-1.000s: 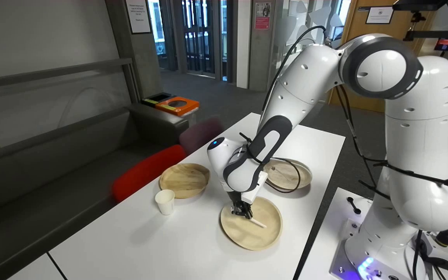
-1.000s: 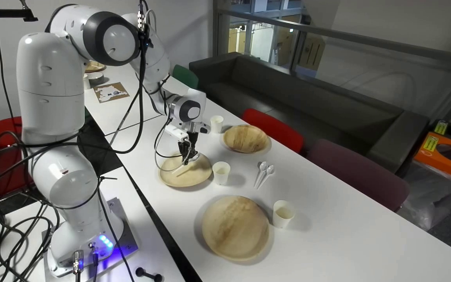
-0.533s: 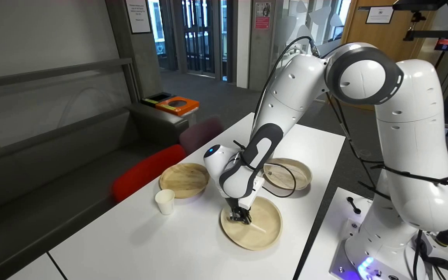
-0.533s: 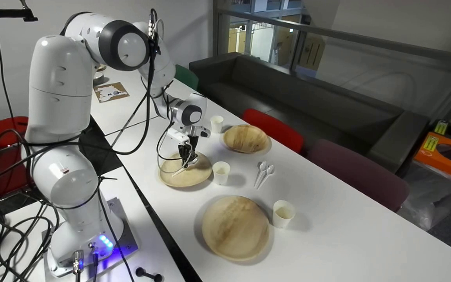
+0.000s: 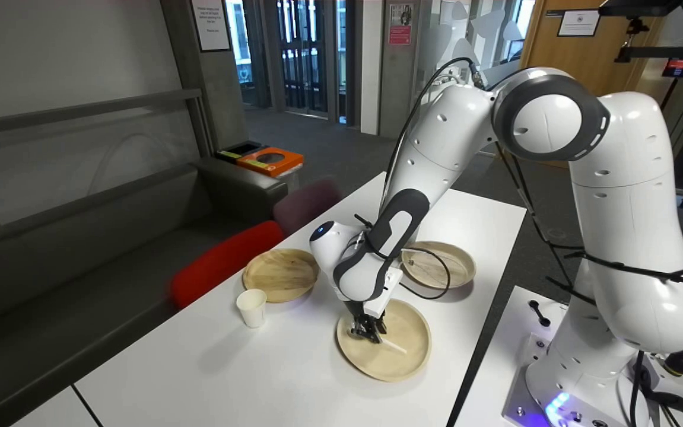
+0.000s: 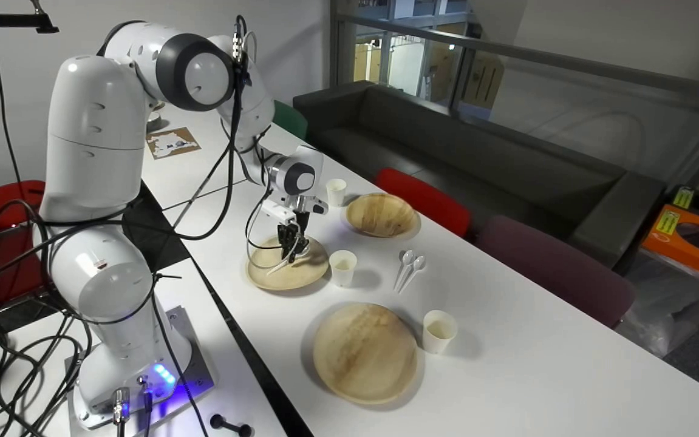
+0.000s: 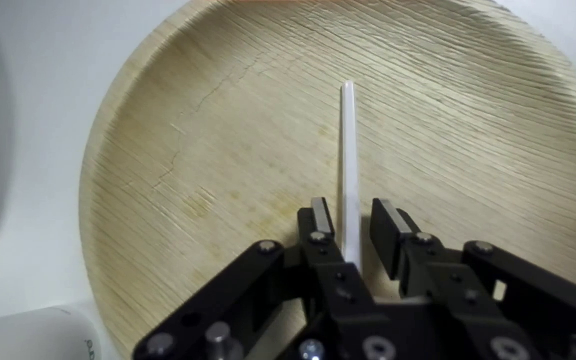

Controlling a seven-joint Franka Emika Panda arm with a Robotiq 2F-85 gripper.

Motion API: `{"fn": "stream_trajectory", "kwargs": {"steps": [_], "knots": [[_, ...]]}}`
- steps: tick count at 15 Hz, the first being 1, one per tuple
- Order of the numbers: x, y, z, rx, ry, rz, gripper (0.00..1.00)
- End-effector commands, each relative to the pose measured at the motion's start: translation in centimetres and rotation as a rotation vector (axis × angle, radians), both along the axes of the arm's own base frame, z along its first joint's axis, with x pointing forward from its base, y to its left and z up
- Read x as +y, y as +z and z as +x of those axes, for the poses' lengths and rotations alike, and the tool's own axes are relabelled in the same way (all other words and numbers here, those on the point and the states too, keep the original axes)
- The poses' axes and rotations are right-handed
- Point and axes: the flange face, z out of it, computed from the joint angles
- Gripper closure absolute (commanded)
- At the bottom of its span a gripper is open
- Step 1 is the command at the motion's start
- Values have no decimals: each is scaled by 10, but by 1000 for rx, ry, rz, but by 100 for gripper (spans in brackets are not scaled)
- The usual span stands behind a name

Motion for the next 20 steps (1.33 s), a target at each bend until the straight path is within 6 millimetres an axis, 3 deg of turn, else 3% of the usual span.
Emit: {"fn": "stream_trajectory", "kwargs": {"steps": [1,6,7,8,9,13,17,20], "knots": [[0,4,9,3,4,-39,37],[3,14,23,-43,15,-39,0],[-1,22,20,-51,16,-40,0],[-2,24,22,-55,17,-41,7],[-3,24,23,-58,16,-42,26],[-3,17,36,-61,0,-47,44],[-2,14,48,-71,-19,-47,52],[0,10,57,-74,-25,-46,48]]}}
